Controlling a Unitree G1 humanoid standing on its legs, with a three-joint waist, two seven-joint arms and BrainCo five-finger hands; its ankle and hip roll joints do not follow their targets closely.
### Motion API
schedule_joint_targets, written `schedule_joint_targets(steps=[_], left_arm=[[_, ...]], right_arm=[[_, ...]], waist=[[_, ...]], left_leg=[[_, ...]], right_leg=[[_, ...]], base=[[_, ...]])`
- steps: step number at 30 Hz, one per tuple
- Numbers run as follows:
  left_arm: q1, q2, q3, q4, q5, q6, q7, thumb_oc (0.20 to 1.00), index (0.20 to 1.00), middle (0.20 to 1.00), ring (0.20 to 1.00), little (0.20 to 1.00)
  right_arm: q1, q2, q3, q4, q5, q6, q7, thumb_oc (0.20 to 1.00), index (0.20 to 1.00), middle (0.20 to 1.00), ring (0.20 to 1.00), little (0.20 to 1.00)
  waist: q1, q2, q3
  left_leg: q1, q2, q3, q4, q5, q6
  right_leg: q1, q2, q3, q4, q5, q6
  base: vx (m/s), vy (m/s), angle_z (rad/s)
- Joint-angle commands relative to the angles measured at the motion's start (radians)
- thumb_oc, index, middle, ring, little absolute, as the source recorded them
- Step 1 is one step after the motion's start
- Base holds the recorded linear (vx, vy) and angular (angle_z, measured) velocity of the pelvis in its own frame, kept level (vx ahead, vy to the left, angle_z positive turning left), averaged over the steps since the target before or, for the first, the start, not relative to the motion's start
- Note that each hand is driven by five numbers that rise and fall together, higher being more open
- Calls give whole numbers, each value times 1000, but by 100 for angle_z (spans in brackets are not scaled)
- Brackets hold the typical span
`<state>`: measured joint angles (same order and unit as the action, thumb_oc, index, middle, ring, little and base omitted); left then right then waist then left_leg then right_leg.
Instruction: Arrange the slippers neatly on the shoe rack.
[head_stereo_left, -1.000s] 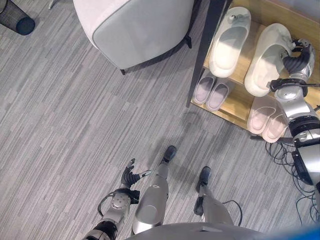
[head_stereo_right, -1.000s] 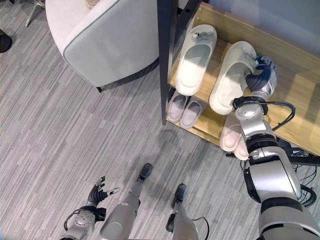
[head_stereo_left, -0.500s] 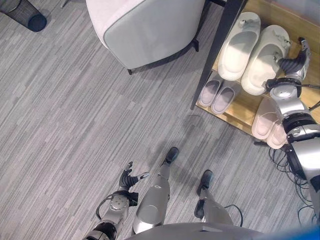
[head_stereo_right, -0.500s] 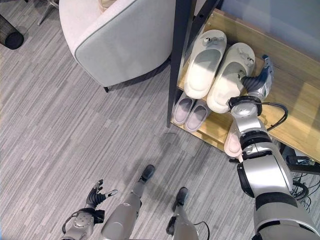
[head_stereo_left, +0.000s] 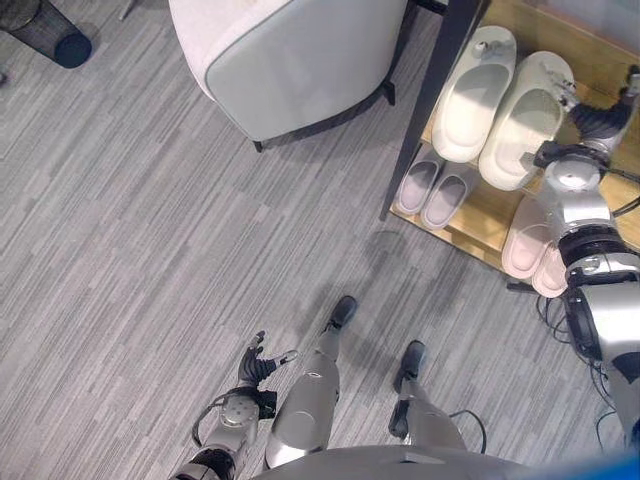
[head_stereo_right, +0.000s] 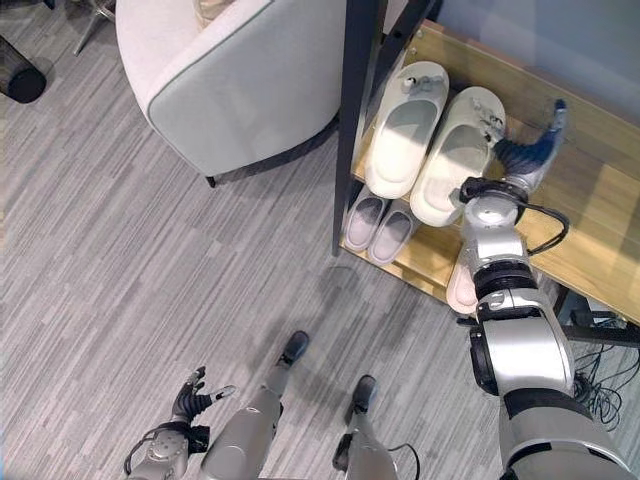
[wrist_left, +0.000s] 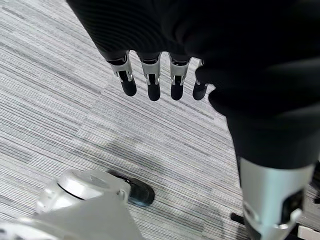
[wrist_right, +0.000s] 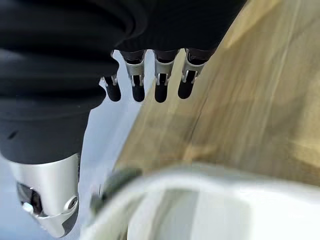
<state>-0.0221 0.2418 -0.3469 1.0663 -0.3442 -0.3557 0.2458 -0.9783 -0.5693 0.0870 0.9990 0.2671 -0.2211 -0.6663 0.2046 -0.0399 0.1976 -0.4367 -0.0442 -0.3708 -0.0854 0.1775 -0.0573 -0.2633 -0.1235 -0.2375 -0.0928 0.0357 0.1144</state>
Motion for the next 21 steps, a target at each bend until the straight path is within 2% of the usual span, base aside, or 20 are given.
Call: schedule_joint_targets(steps=[1, 5, 7, 12, 17, 21], left_arm=[[-16, -33, 29, 65, -17, 3, 5, 1000, 1000, 1000, 1000, 1000], [-8, -43, 46, 79, -15, 16, 4, 1000, 1000, 1000, 1000, 1000], [5, -45, 79, 85, -1, 27, -3, 1000, 1000, 1000, 1000, 1000], [22, -40, 119, 89, 9, 40, -10, 1000, 1000, 1000, 1000, 1000], [54, -59, 203, 147, 54, 81, -8, 1000, 1000, 1000, 1000, 1000], [51, -79, 234, 186, 84, 108, -8, 1000, 1000, 1000, 1000, 1000]], right_arm=[[34, -79, 28, -82, -6, -65, -19, 1000, 1000, 1000, 1000, 1000], [113, -53, -5, -208, -39, -68, -41, 1000, 1000, 1000, 1000, 1000], [234, -69, -42, -338, -150, -43, -48, 1000, 1000, 1000, 1000, 1000], [388, -45, -107, -422, -203, -34, -49, 1000, 1000, 1000, 1000, 1000], [756, 114, -161, -640, -273, -16, 49, 1000, 1000, 1000, 1000, 1000], [947, 220, -165, -688, -200, -27, 132, 1000, 1000, 1000, 1000, 1000]], waist=[[-4, -12, 4], [-17, -12, -2], [-33, -13, -12], [-51, -21, -39], [-102, -34, -97], [-141, -29, -129]], left_leg=[[86, -49, 53, -2, -112, -6], [98, -44, 59, -2, -117, -3], [115, -37, 64, -2, -123, -1], [153, -30, 70, -2, -134, 1], [253, -10, 106, -2, -158, 4], [302, -9, 131, -2, -168, 6]], right_leg=[[31, -18, -45, 5, -8, 52], [40, -16, -41, 5, -10, 50], [54, -15, -41, 5, -13, 50], [89, -9, -41, 5, -18, 49], [173, 0, -30, 5, -35, 42], [212, 5, -13, 5, -39, 38]], base=[[0, 0, 0], [0, 0, 0], [0, 0, 0], [23, -24, -2], [59, -37, -9], [4, -38, -18]])
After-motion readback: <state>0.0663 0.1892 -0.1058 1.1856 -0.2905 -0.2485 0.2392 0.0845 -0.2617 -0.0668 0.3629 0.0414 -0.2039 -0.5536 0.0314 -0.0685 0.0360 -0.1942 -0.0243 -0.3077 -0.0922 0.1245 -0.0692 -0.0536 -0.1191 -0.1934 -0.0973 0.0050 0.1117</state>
